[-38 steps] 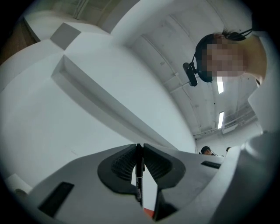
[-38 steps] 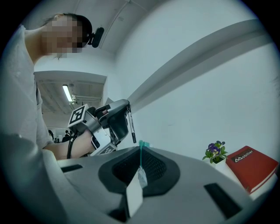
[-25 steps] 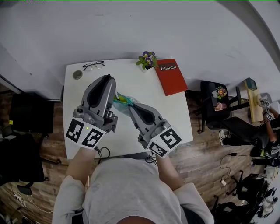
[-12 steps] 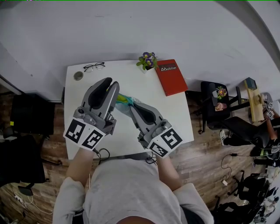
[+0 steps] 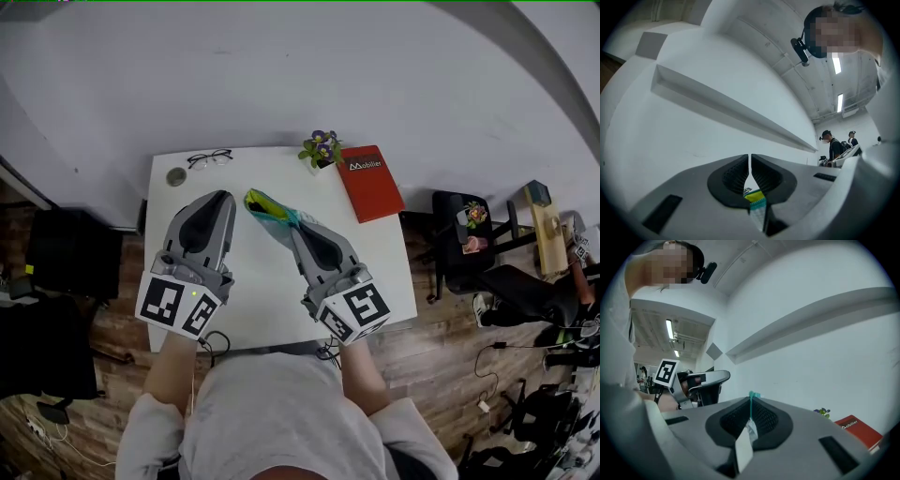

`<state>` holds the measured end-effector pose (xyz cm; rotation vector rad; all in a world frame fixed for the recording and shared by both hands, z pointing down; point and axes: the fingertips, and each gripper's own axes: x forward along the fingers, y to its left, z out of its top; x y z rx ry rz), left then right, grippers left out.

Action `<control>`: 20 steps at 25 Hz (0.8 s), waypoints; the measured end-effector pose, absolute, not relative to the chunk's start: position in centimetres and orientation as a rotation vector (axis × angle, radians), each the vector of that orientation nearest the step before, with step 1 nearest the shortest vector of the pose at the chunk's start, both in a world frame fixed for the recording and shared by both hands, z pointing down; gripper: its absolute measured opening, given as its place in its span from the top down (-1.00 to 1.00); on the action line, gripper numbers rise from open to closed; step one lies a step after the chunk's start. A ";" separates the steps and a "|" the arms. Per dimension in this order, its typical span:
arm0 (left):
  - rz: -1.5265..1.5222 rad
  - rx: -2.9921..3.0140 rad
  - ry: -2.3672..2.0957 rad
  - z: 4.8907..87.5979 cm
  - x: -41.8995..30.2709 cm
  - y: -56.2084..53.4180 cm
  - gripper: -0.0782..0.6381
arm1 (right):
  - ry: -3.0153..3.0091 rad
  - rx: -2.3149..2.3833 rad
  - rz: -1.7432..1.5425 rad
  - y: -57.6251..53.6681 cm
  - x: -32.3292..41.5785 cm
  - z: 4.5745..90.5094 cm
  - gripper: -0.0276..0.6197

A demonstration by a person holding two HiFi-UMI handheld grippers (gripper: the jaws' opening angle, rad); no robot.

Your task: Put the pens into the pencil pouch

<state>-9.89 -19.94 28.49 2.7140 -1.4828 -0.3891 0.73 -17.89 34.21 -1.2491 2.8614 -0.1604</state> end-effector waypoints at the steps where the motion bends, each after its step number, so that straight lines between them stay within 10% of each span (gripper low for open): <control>1: -0.372 2.710 -1.504 28.6 -10.2 -20.0 0.67 | 2.854 -1.270 -0.157 -18.1 0.9 34.1 0.81; 20: -0.252 2.598 -1.742 30.4 -14.5 -19.4 0.68 | 2.695 -1.583 0.048 -19.4 4.8 30.4 0.81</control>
